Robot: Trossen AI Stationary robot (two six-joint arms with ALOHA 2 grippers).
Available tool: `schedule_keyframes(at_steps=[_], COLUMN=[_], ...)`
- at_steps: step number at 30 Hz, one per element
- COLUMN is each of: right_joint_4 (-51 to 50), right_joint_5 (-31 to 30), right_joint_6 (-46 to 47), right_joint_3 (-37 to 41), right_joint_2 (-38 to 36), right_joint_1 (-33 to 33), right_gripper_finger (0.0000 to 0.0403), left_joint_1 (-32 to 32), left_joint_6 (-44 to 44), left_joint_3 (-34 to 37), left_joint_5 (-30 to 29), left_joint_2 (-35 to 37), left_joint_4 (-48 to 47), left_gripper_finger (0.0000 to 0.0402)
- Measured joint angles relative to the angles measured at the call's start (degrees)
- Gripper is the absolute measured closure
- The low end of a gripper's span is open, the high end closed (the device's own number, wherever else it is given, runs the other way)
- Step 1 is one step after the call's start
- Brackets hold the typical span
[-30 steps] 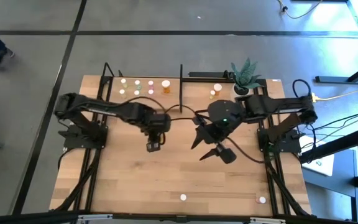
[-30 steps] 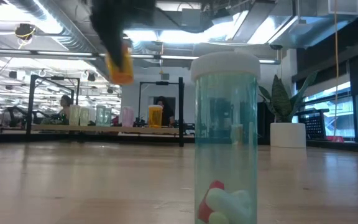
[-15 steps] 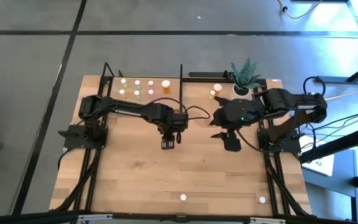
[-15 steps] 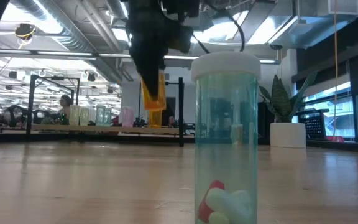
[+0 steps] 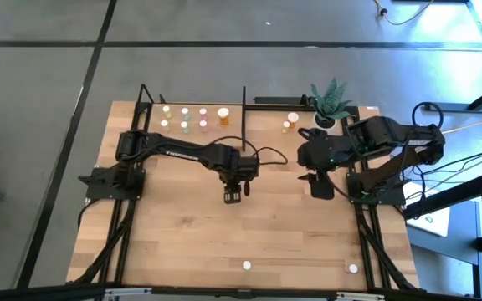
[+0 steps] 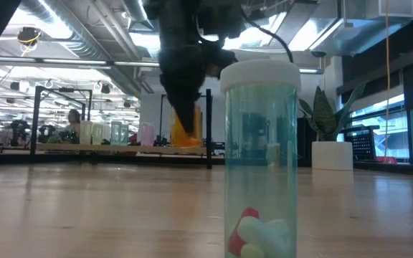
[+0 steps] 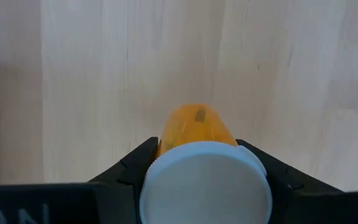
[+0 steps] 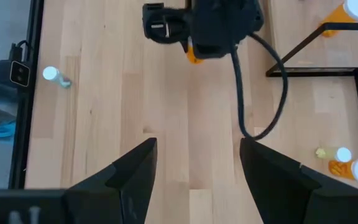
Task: Pick and place medicine bottles onto shelf by color
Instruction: Put the bottom orange pill bottle on the shelf and align it with the other orange pill bottle
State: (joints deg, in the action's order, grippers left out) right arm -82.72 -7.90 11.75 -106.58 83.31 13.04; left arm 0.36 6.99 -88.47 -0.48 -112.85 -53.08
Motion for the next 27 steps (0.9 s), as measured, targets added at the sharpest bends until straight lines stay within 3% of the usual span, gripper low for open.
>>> schedule_keyframes(at_steps=[27], right_joint_4=[4.11], right_joint_5=[0.42], right_joint_6=[-0.05], right_joint_3=[0.00], right_joint_2=[0.05], right_joint_1=[0.02], right_gripper_finger=[0.0172], left_joint_1=[0.00], left_joint_6=[0.08], left_joint_3=[0.22], left_joint_5=[-0.02], left_joint_2=[-3.26], left_joint_4=[4.12], left_gripper_finger=[0.0230])
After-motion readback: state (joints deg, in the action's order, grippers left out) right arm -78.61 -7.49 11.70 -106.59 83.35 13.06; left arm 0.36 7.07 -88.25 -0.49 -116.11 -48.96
